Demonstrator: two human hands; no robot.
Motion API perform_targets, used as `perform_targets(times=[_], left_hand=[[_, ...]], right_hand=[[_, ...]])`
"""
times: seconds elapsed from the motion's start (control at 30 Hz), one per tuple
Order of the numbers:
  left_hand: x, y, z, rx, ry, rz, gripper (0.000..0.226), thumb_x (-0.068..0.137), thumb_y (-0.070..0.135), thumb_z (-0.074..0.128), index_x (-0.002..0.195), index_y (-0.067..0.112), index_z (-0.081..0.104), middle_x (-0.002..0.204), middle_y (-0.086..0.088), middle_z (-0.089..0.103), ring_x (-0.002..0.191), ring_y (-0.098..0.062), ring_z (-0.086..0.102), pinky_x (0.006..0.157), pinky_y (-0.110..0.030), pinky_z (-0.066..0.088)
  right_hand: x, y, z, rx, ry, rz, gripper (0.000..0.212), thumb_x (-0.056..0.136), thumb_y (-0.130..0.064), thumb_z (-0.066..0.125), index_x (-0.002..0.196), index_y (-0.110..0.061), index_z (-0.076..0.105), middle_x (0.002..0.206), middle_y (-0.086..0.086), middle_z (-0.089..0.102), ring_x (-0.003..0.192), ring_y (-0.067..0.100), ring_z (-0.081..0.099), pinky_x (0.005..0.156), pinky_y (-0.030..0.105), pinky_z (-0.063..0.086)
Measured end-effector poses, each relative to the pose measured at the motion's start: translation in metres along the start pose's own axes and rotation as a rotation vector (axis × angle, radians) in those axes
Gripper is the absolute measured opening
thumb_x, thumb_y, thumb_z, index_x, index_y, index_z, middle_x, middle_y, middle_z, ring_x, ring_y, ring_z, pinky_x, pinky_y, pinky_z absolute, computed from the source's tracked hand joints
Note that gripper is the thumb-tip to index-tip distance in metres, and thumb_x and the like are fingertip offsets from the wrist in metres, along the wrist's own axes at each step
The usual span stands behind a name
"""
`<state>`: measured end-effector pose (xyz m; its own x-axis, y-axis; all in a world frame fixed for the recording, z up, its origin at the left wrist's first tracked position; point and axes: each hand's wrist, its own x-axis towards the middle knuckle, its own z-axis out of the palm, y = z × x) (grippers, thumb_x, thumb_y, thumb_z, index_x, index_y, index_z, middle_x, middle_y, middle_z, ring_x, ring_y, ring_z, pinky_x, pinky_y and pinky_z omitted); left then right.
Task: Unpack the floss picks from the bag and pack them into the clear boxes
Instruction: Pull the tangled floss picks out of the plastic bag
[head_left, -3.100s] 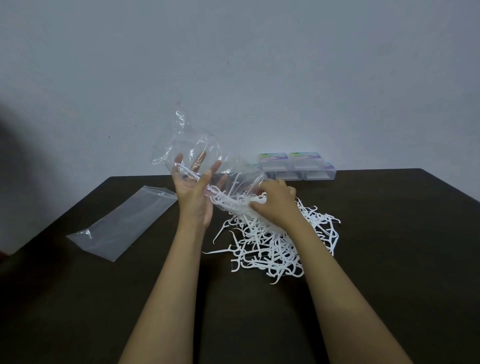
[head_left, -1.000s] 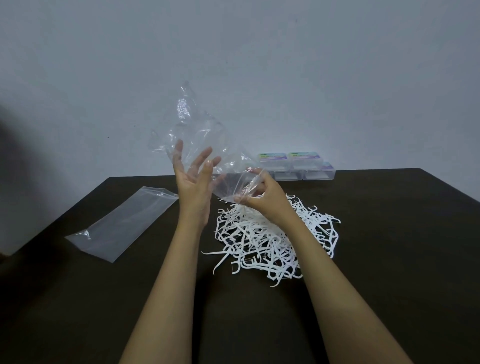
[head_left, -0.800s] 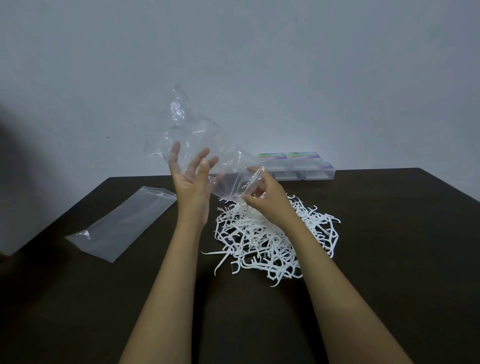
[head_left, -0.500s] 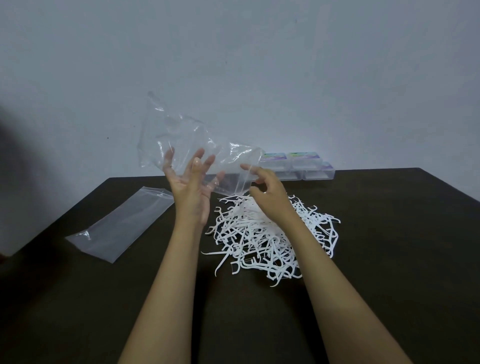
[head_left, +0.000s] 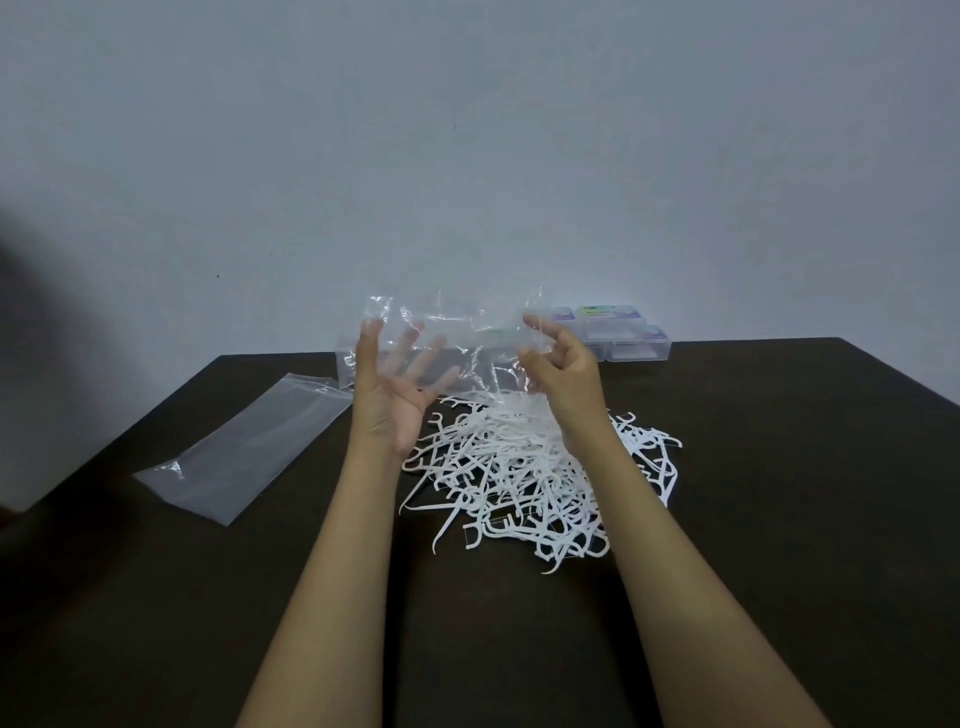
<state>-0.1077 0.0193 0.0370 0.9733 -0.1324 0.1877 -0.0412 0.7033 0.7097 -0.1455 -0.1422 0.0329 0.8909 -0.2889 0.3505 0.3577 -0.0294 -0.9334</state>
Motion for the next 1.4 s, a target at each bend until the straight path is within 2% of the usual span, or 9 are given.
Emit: perform_targets(times=[0.1, 0.27, 0.4, 0.57, 0.73, 0.97, 1.17, 1.27, 1.4], left_hand=[[0.002, 0.006, -0.008, -0.058, 0.079, 0.012, 0.128, 0.026, 0.055, 0.089, 0.136, 0.024, 0.032, 0.122, -0.012, 0.056, 0.107, -0.027, 0.062, 0.078, -0.051, 0.054], [0.001, 0.011, -0.02, 0.012, 0.059, 0.04, 0.064, 0.068, 0.02, 0.07, 0.125, 0.03, 0.042, 0.119, -0.015, 0.054, 0.114, -0.028, 0.055, 0.072, -0.044, 0.058], [0.003, 0.015, -0.031, 0.201, -0.022, 0.053, 0.061, 0.078, 0.001, 0.06, 0.127, 0.034, 0.041, 0.117, -0.013, 0.057, 0.097, -0.019, 0.064, 0.071, -0.035, 0.059], [0.002, 0.018, -0.04, 0.341, -0.157, -0.074, 0.047, 0.082, -0.019, 0.045, 0.105, 0.019, 0.057, 0.121, -0.01, 0.055, 0.09, -0.016, 0.069, 0.064, -0.026, 0.059], [0.003, 0.018, -0.049, 0.373, -0.188, -0.184, 0.053, 0.08, -0.022, 0.044, 0.12, 0.012, 0.054, 0.13, 0.001, 0.052, 0.097, -0.018, 0.067, 0.078, -0.032, 0.057], [-0.001, 0.011, -0.056, 0.378, -0.192, -0.274, 0.068, 0.08, -0.027, 0.038, 0.129, 0.018, 0.047, 0.125, 0.012, 0.05, 0.094, -0.021, 0.068, 0.07, -0.022, 0.058], [-0.008, 0.012, -0.069, 0.407, -0.247, -0.372, 0.073, 0.07, -0.022, 0.047, 0.126, 0.025, 0.049, 0.142, 0.014, 0.038, 0.067, -0.012, 0.062, 0.064, -0.017, 0.056], [-0.01, 0.011, -0.071, 0.395, -0.271, -0.408, 0.079, 0.067, -0.017, 0.049, 0.135, 0.021, 0.041, 0.139, 0.014, 0.038, 0.066, -0.012, 0.067, 0.073, -0.025, 0.055], [-0.015, 0.011, -0.071, 0.464, -0.251, -0.388, 0.074, 0.078, -0.026, 0.04, 0.131, 0.025, 0.044, 0.141, 0.014, 0.035, 0.067, -0.01, 0.066, 0.079, -0.027, 0.052]], right_hand=[[0.002, 0.004, -0.003, -0.059, 0.001, 0.01, 0.039, 0.089, -0.009, 0.057, 0.127, -0.021, 0.051, 0.069, -0.008, 0.046, 0.062, 0.015, 0.043, 0.057, 0.013, 0.046], [0.003, 0.006, -0.009, -0.047, 0.027, 0.073, 0.048, 0.09, -0.002, 0.053, 0.132, -0.021, 0.046, 0.086, 0.0, 0.055, 0.039, -0.003, 0.043, 0.043, 0.013, 0.041], [0.003, 0.005, -0.016, -0.012, 0.035, 0.097, 0.05, 0.09, -0.001, 0.052, 0.133, -0.026, 0.044, 0.082, 0.001, 0.058, 0.037, -0.001, 0.038, 0.038, 0.013, 0.036], [0.004, 0.005, -0.026, 0.015, -0.005, 0.116, 0.054, 0.091, 0.0, 0.05, 0.138, -0.025, 0.04, 0.07, 0.002, 0.059, 0.037, 0.001, 0.036, 0.036, 0.014, 0.033], [0.006, 0.008, -0.038, 0.007, -0.08, 0.156, 0.06, 0.09, 0.001, 0.052, 0.142, -0.023, 0.034, 0.064, -0.001, 0.064, 0.037, 0.003, 0.04, 0.035, 0.015, 0.035], [0.004, 0.008, -0.046, -0.038, -0.064, 0.183, 0.062, 0.09, 0.0, 0.051, 0.144, -0.023, 0.029, 0.069, 0.003, 0.06, 0.038, 0.0, 0.04, 0.037, 0.014, 0.036], [0.002, 0.012, -0.054, -0.104, -0.095, 0.225, 0.063, 0.092, -0.001, 0.049, 0.144, -0.029, 0.029, 0.085, 0.007, 0.064, 0.042, 0.001, 0.038, 0.04, 0.013, 0.036], [0.003, 0.013, -0.057, -0.135, -0.126, 0.233, 0.062, 0.092, -0.002, 0.049, 0.144, -0.029, 0.028, 0.083, 0.01, 0.063, 0.043, 0.001, 0.039, 0.041, 0.013, 0.036], [0.005, 0.009, -0.053, -0.242, -0.136, 0.201, 0.064, 0.091, 0.002, 0.048, 0.145, -0.026, 0.027, 0.111, -0.001, 0.052, 0.049, 0.001, 0.046, 0.044, 0.011, 0.039]])
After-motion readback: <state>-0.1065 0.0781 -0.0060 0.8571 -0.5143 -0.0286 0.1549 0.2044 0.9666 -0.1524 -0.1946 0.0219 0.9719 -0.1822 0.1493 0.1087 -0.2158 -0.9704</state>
